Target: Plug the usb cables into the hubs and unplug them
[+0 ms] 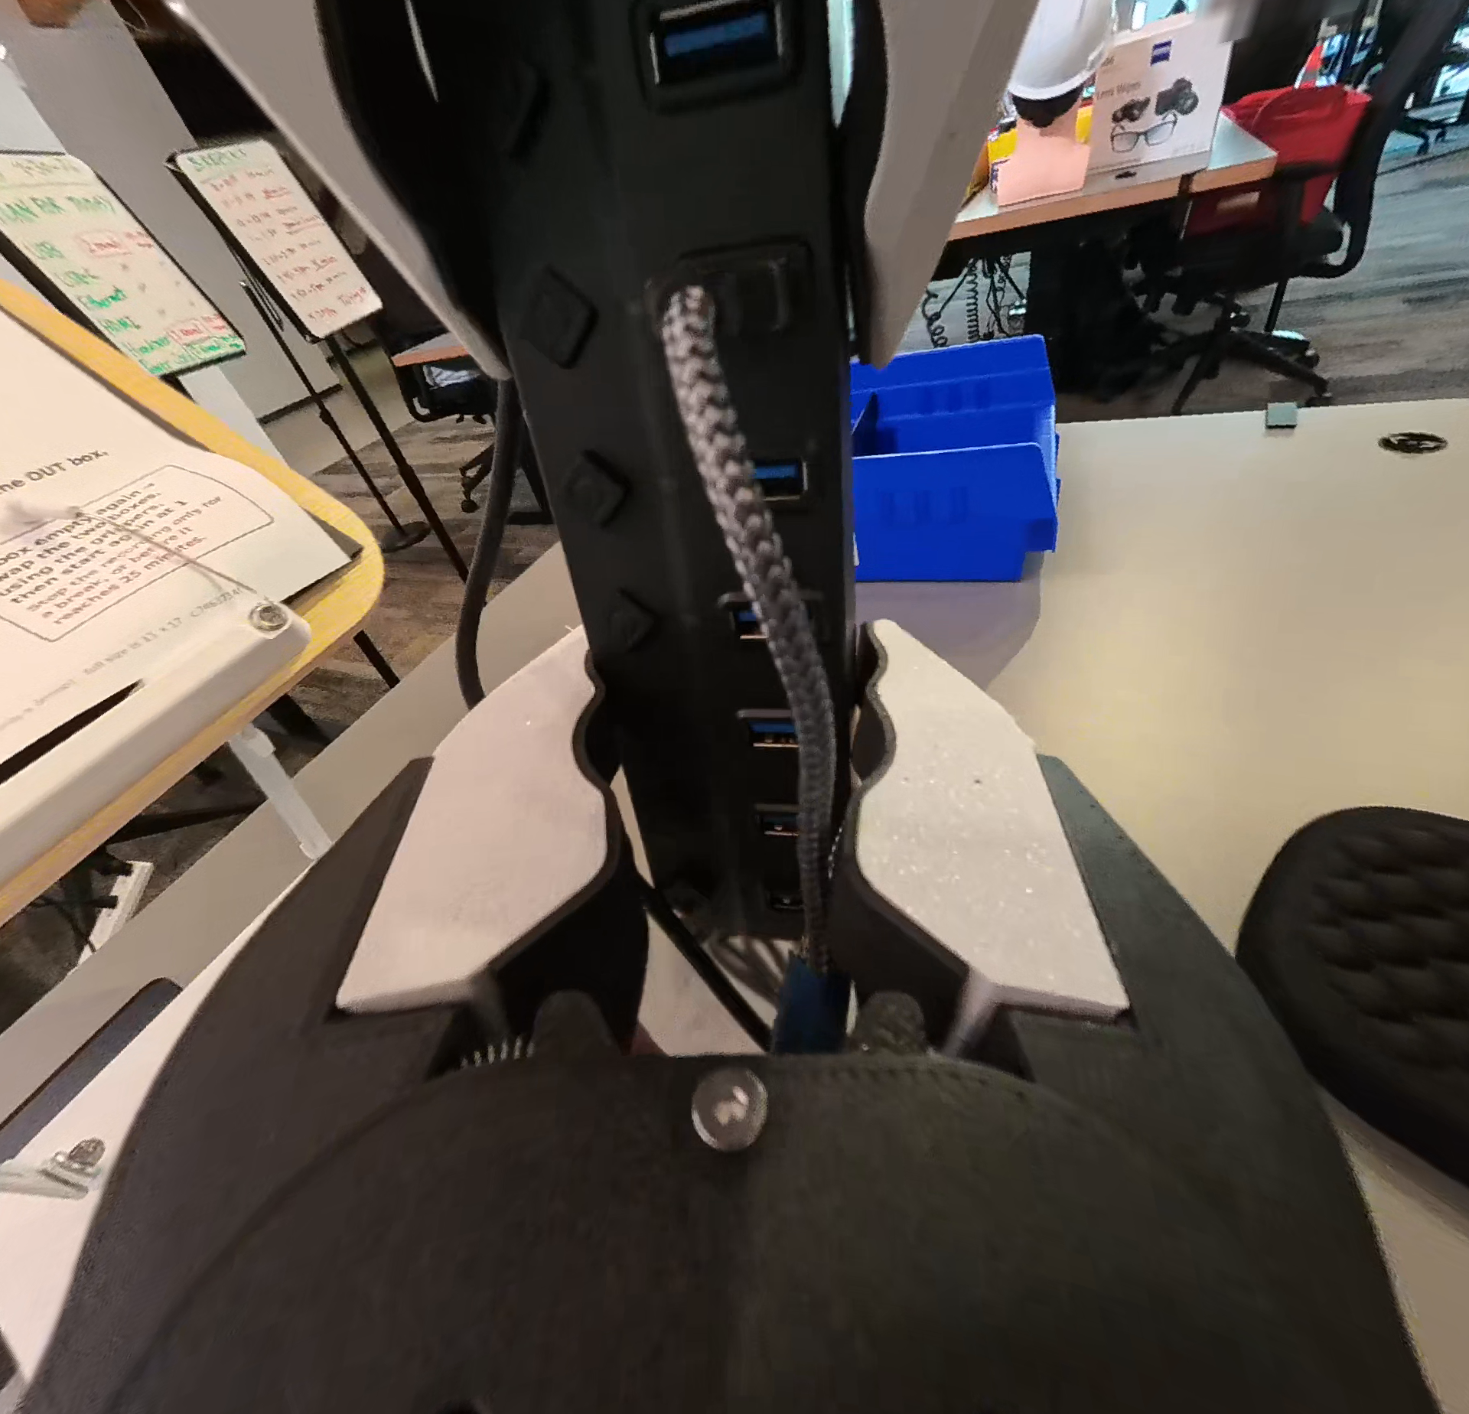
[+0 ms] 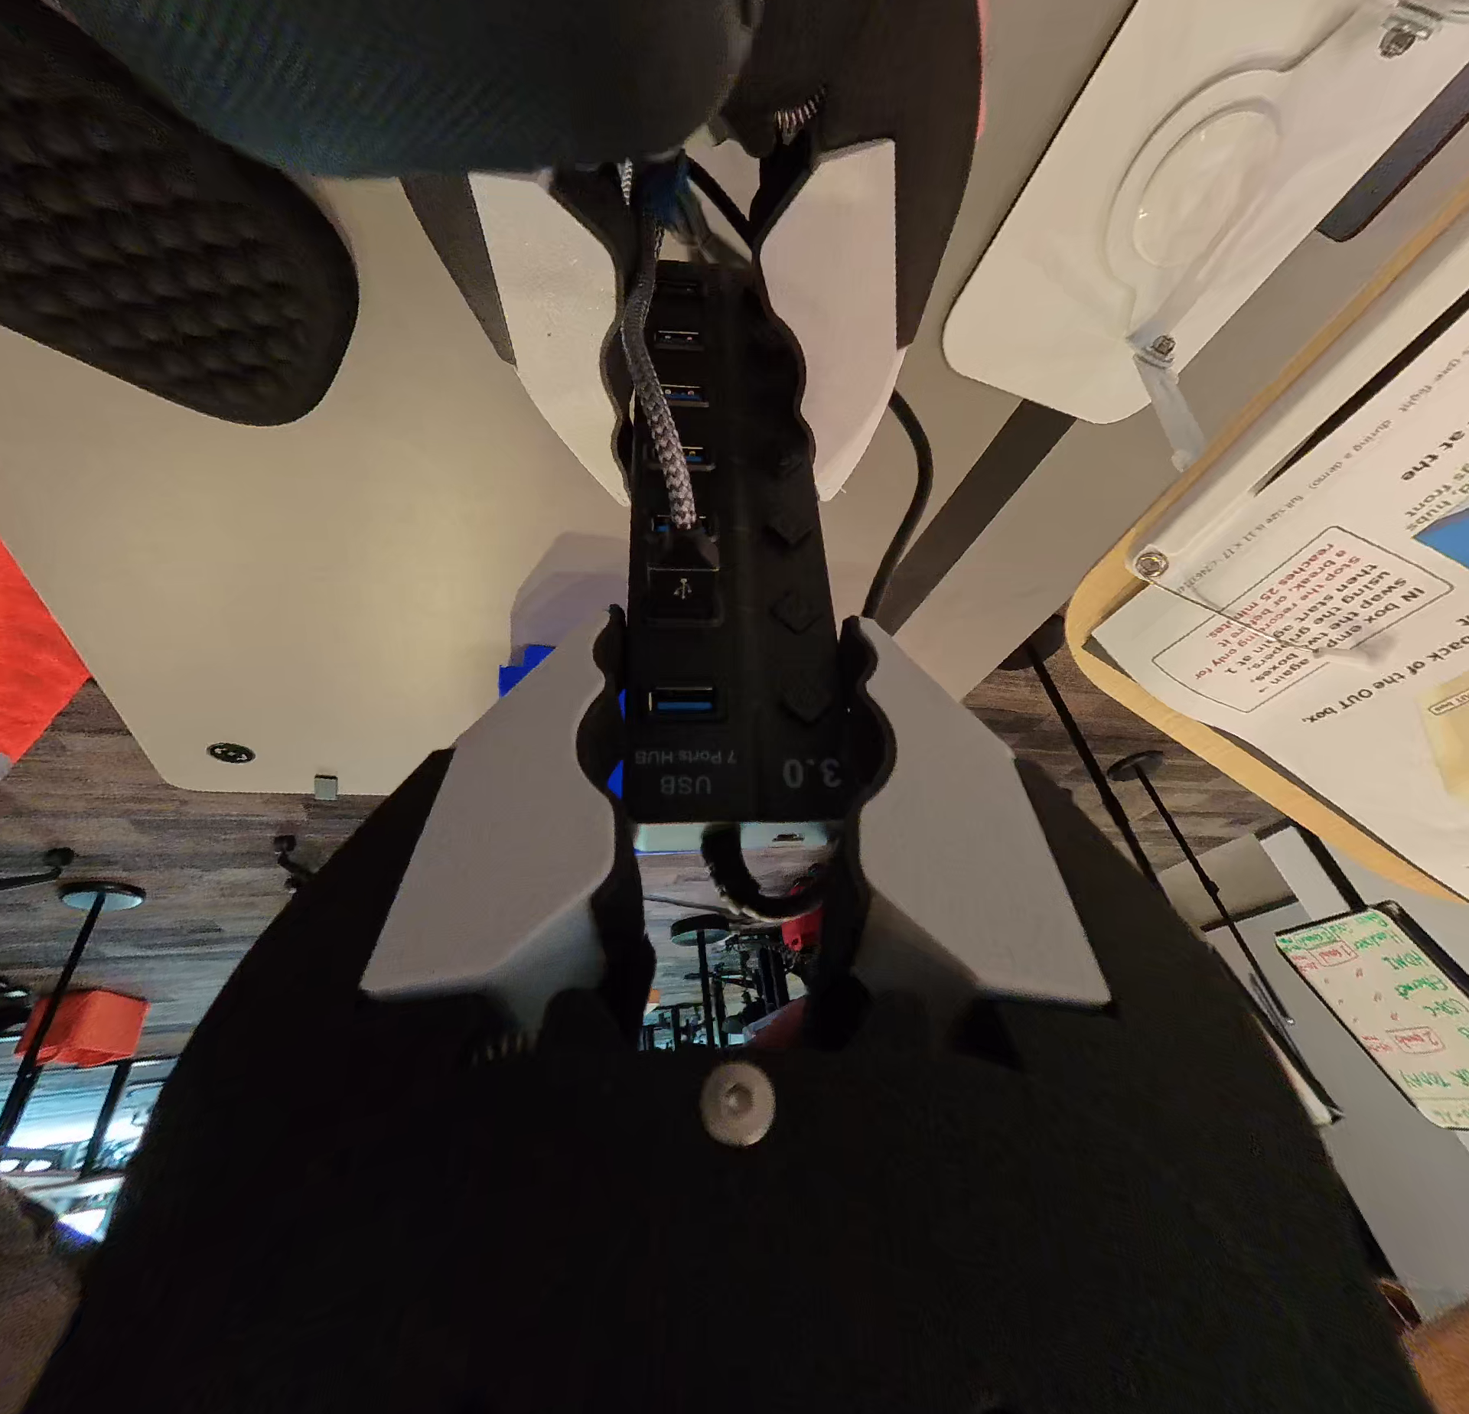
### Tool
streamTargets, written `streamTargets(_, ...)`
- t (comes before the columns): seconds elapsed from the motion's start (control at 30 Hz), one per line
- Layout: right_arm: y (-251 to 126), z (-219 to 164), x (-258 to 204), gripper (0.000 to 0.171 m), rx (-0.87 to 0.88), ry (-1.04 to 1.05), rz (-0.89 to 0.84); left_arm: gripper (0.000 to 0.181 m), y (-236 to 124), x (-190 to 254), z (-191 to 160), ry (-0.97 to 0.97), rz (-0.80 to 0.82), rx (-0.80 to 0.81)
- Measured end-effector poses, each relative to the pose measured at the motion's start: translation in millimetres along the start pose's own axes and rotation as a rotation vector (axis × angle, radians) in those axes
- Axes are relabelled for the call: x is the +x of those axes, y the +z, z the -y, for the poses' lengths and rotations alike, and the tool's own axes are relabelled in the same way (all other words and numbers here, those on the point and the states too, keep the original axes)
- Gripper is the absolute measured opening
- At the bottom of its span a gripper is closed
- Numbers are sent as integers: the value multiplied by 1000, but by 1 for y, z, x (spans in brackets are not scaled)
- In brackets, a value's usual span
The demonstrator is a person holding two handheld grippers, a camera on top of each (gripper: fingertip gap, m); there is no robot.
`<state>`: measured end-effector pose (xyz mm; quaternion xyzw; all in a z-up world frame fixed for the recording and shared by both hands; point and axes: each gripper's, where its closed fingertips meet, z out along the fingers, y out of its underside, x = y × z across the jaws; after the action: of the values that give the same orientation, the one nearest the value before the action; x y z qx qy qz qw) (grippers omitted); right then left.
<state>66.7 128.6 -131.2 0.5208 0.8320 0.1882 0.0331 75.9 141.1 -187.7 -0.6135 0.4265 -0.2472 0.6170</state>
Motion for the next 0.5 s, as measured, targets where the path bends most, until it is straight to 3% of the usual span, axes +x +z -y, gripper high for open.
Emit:
streamTargets(0.03, 0, 1, 2, 51, 4, -3, -13, 56, -1, -2, 0, 1, 13, 4)
streamTargets(0.17, -2, 4, 8, 57, 10, 13, -60, 56, -2, -9, -1, 3, 30, 14)
streamTargets(0.27, -12, 8, 13, 83, 56, 67, -108, 56, -2, -14, -5, 10, 34, 0)
streamTargets(0.5, -45, -11, 11, 94, 474, 527, -153, 56, -9, -36, -7, 227, 159, -55)
